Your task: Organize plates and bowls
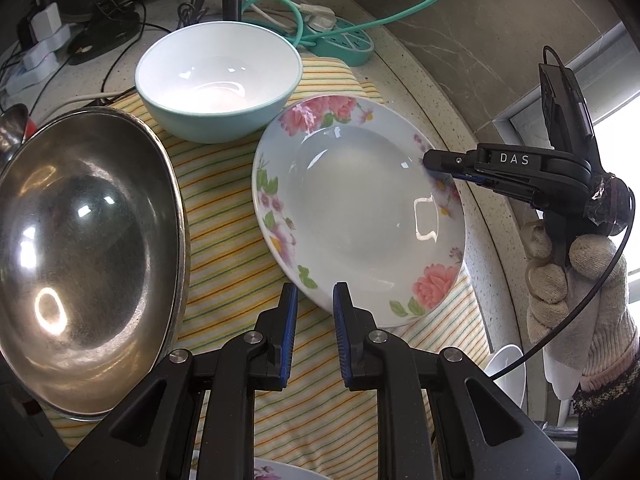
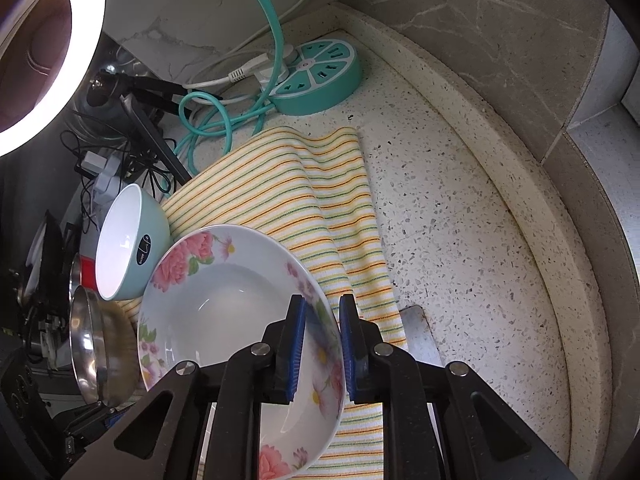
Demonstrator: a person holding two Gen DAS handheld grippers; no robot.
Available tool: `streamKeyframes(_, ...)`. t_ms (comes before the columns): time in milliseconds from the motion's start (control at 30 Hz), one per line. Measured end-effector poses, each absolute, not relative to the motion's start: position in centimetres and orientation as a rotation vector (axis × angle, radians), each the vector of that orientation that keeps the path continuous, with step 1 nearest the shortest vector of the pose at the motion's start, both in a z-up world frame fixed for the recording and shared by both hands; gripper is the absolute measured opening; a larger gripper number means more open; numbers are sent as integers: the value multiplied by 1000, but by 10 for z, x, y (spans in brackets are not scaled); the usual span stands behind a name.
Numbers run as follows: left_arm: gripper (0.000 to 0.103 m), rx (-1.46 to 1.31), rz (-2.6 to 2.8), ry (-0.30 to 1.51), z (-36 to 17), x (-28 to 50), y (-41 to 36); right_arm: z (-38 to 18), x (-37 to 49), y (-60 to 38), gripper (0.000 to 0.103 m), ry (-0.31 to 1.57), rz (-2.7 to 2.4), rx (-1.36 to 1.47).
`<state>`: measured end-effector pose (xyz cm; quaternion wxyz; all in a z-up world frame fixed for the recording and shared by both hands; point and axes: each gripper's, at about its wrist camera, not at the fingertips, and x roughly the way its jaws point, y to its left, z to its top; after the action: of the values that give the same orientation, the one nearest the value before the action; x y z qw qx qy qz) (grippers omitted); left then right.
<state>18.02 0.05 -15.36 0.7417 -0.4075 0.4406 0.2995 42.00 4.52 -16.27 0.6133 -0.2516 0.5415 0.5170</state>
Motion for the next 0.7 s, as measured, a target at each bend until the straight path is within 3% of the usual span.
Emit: streamKeyframes(700, 15, -890, 613, 975, -157, 186, 4, -161, 418, 28, 11, 1271, 1176, -630)
